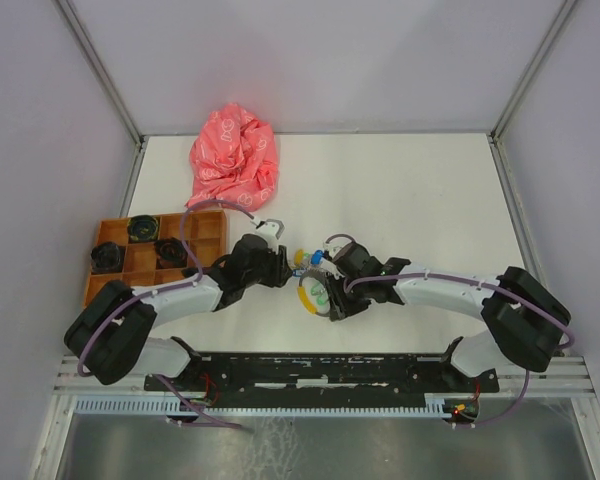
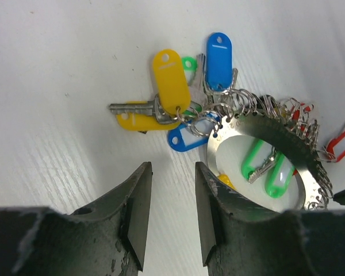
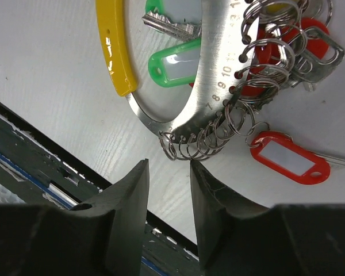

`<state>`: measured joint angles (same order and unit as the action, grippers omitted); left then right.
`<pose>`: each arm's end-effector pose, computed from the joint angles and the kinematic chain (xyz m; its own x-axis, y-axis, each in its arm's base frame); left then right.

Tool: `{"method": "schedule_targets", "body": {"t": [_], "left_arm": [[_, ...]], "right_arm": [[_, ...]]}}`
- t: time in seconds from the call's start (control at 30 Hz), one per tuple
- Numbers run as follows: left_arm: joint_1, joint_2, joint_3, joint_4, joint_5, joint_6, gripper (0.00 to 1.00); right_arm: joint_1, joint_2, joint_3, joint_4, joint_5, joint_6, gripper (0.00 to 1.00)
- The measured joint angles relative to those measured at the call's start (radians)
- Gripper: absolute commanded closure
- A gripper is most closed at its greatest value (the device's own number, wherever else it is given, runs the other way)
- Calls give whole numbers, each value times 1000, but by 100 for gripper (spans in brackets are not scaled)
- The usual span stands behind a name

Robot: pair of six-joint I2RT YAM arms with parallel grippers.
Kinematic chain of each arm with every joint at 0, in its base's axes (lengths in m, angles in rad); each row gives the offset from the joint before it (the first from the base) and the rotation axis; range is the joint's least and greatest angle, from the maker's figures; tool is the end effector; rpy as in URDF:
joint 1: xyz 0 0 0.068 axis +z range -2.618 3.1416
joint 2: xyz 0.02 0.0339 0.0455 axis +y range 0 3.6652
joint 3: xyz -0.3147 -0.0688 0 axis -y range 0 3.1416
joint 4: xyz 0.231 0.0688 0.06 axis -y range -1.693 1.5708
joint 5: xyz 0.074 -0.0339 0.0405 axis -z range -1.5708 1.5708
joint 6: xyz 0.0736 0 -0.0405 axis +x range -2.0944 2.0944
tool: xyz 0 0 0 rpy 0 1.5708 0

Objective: Put the keys on the keyring

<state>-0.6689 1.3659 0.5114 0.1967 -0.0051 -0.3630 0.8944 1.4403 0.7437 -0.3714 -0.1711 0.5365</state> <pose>0.2118 -0.1670 0.1965 -0.6674 0.0750 -0.7409 0.4064 0.8703 -0.2781 0.1563 0.2148 0.1949 -0.8905 -0.3047 -0.3379 -0.4243 0.8245 0.3745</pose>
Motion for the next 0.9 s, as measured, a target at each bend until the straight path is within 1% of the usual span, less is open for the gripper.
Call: {"method": "schedule_targets", "body": {"t": [0.2, 0.3, 0.5, 0.57, 0.7, 0.9], "left_arm": [[0, -34, -33, 0, 39, -2, 57], [0, -34, -41, 0, 53, -3, 57], [-10, -32, -43, 13, 80, -18, 57], [-23, -22, -43, 27, 90, -23, 57], [-51, 19, -43, 37, 98, -36, 57], [-62, 18, -43, 40, 94, -53, 57]], "right_arm": [[9, 34, -2, 17, -9, 26, 62], [9, 49, -2, 24, -12, 32, 66], [15, 76, -1, 37, -15, 43, 65], [16, 76, -1, 41, -4, 44, 68], [16, 87, 14, 41, 46, 39, 80], [7, 130, 81, 42, 124, -4, 86]]}}
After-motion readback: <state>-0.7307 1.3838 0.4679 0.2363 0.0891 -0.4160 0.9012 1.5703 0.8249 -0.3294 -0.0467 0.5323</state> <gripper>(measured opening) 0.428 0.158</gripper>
